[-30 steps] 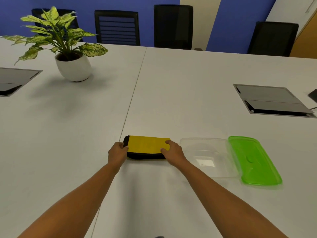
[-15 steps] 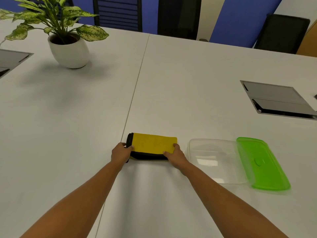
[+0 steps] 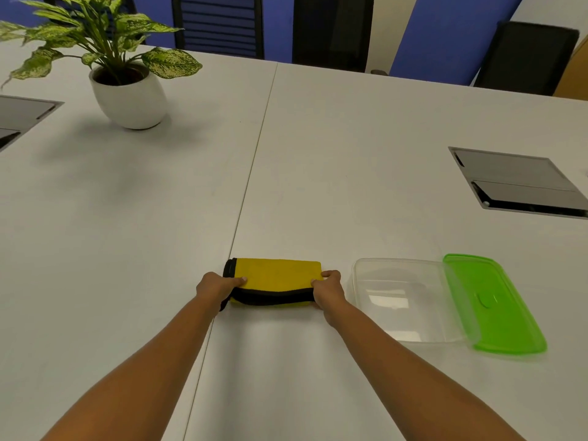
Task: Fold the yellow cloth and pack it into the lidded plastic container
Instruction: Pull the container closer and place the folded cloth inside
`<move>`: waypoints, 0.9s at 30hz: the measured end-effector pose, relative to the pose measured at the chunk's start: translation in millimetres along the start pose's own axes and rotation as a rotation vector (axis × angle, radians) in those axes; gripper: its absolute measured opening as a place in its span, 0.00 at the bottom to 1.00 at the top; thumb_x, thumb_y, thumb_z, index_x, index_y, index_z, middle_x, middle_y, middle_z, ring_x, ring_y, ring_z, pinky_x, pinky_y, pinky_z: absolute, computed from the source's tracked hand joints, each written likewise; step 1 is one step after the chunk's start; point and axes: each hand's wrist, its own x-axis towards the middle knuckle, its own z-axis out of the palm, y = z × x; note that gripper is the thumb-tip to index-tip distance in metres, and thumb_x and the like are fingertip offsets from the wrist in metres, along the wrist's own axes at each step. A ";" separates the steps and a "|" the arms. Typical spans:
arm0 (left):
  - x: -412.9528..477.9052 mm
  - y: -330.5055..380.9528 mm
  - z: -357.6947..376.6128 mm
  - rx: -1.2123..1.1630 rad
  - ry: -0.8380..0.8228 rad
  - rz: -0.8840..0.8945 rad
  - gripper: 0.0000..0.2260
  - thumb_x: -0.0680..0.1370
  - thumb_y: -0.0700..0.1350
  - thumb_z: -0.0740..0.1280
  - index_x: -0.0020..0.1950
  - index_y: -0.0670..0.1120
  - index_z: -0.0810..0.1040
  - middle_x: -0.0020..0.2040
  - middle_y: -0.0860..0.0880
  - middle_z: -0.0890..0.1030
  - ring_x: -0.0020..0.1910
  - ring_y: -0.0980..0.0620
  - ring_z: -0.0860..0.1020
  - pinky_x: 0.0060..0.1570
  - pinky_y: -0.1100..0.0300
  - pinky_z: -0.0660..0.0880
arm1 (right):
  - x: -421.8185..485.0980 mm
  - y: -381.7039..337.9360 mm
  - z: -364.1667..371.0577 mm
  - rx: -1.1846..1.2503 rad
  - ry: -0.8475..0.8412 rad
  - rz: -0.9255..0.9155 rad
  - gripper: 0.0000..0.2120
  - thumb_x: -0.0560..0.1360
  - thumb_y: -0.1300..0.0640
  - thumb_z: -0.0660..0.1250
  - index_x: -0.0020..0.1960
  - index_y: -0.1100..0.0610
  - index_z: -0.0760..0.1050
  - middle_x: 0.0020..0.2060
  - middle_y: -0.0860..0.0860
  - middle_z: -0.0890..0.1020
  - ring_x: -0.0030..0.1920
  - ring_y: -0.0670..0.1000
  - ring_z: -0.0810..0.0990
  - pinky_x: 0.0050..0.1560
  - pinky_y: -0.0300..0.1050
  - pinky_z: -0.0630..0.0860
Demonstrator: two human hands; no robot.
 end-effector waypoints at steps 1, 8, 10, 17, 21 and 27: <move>-1.3 -0.5 -1.9 0.005 0.006 0.001 0.27 0.70 0.49 0.73 0.59 0.32 0.70 0.41 0.40 0.73 0.41 0.44 0.73 0.40 0.54 0.72 | -1.0 -0.4 1.2 0.025 -0.006 0.011 0.16 0.79 0.63 0.56 0.65 0.59 0.59 0.58 0.60 0.71 0.50 0.55 0.70 0.62 0.56 0.74; -8.1 -9.7 -12.2 0.017 0.092 0.026 0.23 0.70 0.46 0.74 0.55 0.32 0.74 0.39 0.40 0.73 0.44 0.42 0.72 0.45 0.52 0.71 | -15.4 -4.0 -1.1 0.134 -0.112 0.024 0.21 0.76 0.65 0.63 0.66 0.59 0.60 0.61 0.60 0.71 0.55 0.56 0.73 0.54 0.49 0.75; -13.1 -13.0 -12.3 0.002 0.096 0.034 0.22 0.70 0.46 0.73 0.56 0.32 0.74 0.39 0.40 0.74 0.46 0.39 0.74 0.46 0.52 0.71 | -20.1 -3.2 -6.4 0.115 -0.112 -0.001 0.22 0.75 0.64 0.64 0.66 0.59 0.61 0.63 0.61 0.71 0.60 0.58 0.74 0.55 0.50 0.76; -38.6 -7.9 -12.8 -0.154 0.103 0.051 0.11 0.71 0.43 0.71 0.39 0.37 0.72 0.38 0.41 0.72 0.41 0.43 0.72 0.44 0.53 0.70 | -35.0 -6.6 -29.7 0.046 -0.065 -0.126 0.20 0.74 0.61 0.65 0.65 0.60 0.66 0.61 0.59 0.74 0.52 0.55 0.75 0.52 0.47 0.76; -58.3 10.2 -8.9 -0.205 0.131 0.105 0.13 0.72 0.43 0.69 0.32 0.43 0.68 0.34 0.44 0.70 0.33 0.48 0.69 0.35 0.57 0.68 | -40.4 -12.3 -51.0 0.035 -0.018 -0.246 0.20 0.74 0.60 0.64 0.66 0.60 0.67 0.60 0.57 0.75 0.48 0.51 0.72 0.46 0.43 0.68; -89.2 36.2 21.5 -0.224 0.076 0.179 0.13 0.72 0.43 0.69 0.32 0.43 0.68 0.34 0.46 0.71 0.33 0.51 0.69 0.32 0.59 0.67 | -47.5 -10.1 -98.9 0.026 0.076 -0.345 0.18 0.74 0.60 0.64 0.63 0.60 0.71 0.53 0.57 0.78 0.46 0.52 0.73 0.46 0.44 0.69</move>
